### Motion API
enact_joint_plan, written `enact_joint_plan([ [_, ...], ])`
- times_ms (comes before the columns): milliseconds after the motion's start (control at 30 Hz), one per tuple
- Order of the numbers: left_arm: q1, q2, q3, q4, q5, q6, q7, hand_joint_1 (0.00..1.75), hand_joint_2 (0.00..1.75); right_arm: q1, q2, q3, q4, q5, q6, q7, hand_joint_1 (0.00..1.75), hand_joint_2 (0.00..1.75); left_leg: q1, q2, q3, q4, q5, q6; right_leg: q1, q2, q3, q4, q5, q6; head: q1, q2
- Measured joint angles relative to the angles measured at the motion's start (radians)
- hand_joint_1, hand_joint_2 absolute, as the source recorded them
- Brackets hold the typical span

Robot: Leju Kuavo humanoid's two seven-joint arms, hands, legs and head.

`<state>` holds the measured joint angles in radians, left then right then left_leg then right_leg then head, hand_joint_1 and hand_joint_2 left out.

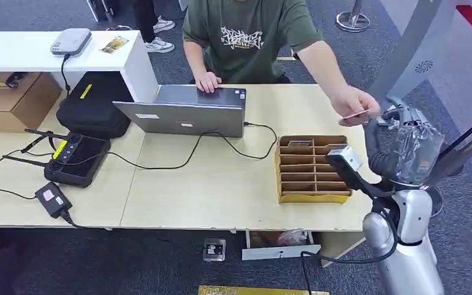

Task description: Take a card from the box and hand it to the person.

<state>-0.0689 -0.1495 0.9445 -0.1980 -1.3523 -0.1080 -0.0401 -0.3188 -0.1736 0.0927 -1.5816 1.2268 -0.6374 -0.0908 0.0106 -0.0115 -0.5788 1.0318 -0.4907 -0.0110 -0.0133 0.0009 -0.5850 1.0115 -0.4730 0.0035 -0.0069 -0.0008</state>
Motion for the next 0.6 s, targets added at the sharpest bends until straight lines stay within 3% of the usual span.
enact_joint_plan([
  [233, -0.001, 0.001, 0.0, 0.0, -0.004, 0.0, 0.0, 0.0, 0.0, -0.001, 0.0, 0.006, 0.007, 0.0, -0.001, 0.001, 0.0, 1.75, 0.0, 0.0, 0.0, 0.0, 0.0, 0.0, 0.0, 0.0, 0.0, 0.0, 0.0, 0.0, 0.0, 0.0],
  [367, -0.001, 0.002, 0.0, 0.0, -0.011, 0.0, 0.0, 0.0, 0.0, 0.0, 0.0, 0.02, 0.016, -0.045, 0.057, -0.001, 0.0, 1.75, 0.0, 0.0, 0.0, 0.0, 0.0, 0.0, 0.0, 0.0, 0.0, 0.0, 0.0, 0.0, 0.0, 0.0],
  [533, -0.001, 0.002, 0.0, 0.0, -0.019, 0.0, 0.005, 0.0, 0.0, 0.019, 0.012, 0.054, 0.051, -0.232, 0.177, -0.065, 0.0, 1.75, 0.0, 0.0, 0.0, 0.0, 0.0, 0.0, 0.0, 0.0, 0.0, 0.0, 0.0, 0.0, 0.0, 0.0],
  [600, -0.002, 0.002, 0.0, 0.0, -0.019, 0.0, 0.005, 0.0, 0.0, 0.039, 0.027, 0.071, 0.068, -0.454, 0.316, -0.136, 0.0, 1.75, 0.0, 0.0, 0.0, 0.0, 0.0, 0.0, 0.0, 0.0, 0.0, 0.0, 0.0, 0.0, 0.0, 0.0],
])
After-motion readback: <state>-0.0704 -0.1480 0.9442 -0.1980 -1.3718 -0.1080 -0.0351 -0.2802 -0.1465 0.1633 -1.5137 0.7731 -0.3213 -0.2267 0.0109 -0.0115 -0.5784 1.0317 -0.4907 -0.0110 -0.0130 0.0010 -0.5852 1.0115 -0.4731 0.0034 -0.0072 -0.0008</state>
